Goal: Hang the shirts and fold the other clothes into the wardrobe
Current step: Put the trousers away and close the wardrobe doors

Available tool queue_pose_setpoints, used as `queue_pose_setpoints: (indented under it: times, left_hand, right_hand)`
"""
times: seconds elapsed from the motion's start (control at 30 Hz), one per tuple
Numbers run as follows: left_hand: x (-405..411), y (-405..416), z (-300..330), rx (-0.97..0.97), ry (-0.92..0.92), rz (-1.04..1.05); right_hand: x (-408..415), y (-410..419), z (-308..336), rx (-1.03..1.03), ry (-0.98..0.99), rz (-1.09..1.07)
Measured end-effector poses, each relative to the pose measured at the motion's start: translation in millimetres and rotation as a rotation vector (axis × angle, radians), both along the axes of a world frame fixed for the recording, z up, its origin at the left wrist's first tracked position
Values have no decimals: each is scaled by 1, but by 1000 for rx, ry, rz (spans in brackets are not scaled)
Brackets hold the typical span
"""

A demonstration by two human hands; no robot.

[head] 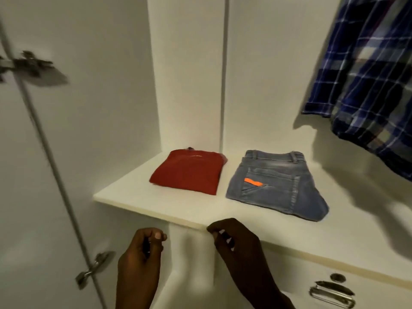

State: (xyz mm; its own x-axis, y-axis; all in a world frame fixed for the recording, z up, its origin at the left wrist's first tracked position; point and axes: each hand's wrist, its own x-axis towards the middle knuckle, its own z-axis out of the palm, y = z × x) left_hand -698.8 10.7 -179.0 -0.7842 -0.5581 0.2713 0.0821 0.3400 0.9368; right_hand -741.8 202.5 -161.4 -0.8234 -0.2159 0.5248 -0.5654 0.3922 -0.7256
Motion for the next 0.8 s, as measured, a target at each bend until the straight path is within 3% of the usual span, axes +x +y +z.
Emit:
queue_pose_setpoints:
  times: [0.27, 0.47, 0.63, 0.73, 0.8]
  left_hand:
    - [95, -90, -20, 6, -81, 129]
    - [113, -96, -31, 14, -57, 142]
    - [86, -53, -26, -41, -71, -41]
    - [48, -22, -13, -257, 30, -183]
    - [8, 1, -4, -384, 111, -263]
  right_hand:
    - [61, -120, -30, 75, -20, 148]
    - [85, -147, -33, 178, -12, 199]
    - [69, -101, -19, 131, 24, -15]
    - [31, -41, -6, 69, 68, -253]
    - [0, 8, 0, 162, 190, -470]
